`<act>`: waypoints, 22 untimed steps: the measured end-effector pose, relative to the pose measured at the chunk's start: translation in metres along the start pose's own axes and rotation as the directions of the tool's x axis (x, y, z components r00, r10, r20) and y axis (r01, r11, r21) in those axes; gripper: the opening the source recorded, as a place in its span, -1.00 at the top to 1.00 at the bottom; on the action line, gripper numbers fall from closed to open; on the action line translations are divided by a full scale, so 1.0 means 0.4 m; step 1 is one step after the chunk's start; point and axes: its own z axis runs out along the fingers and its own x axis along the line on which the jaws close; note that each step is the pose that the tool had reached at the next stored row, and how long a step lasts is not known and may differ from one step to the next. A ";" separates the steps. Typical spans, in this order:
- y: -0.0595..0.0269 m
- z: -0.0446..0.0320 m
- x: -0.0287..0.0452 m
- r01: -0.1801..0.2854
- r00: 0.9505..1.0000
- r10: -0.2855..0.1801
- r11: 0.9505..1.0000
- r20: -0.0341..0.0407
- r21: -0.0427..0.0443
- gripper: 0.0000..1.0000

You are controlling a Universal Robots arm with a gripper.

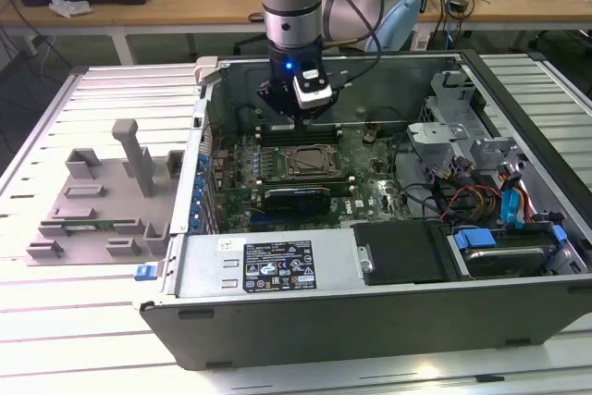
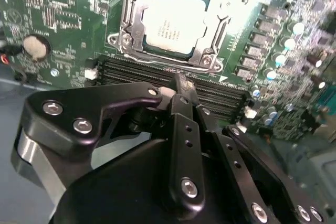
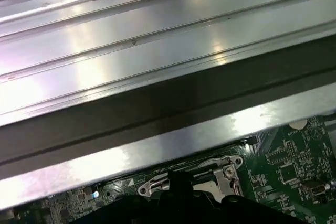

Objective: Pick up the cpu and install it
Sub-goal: 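Install the first cpu locking lever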

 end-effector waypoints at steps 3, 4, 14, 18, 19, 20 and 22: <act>0.000 0.003 0.000 0.073 0.997 -0.073 0.997 -0.003 0.015 0.79; 0.000 0.003 0.000 0.085 0.996 -0.085 0.996 -0.003 0.021 0.79; -0.077 0.010 -0.039 0.164 0.986 -0.163 0.985 -0.011 0.058 0.79; -0.077 0.011 -0.058 0.167 0.986 -0.166 0.984 -0.012 0.058 0.79; -0.078 0.011 -0.058 0.167 0.986 -0.166 0.984 -0.012 0.058 0.79; -0.078 0.011 -0.058 0.167 0.986 -0.166 0.984 -0.012 0.058 0.79; -0.078 0.011 -0.058 0.167 0.986 -0.166 0.984 -0.012 0.058 0.79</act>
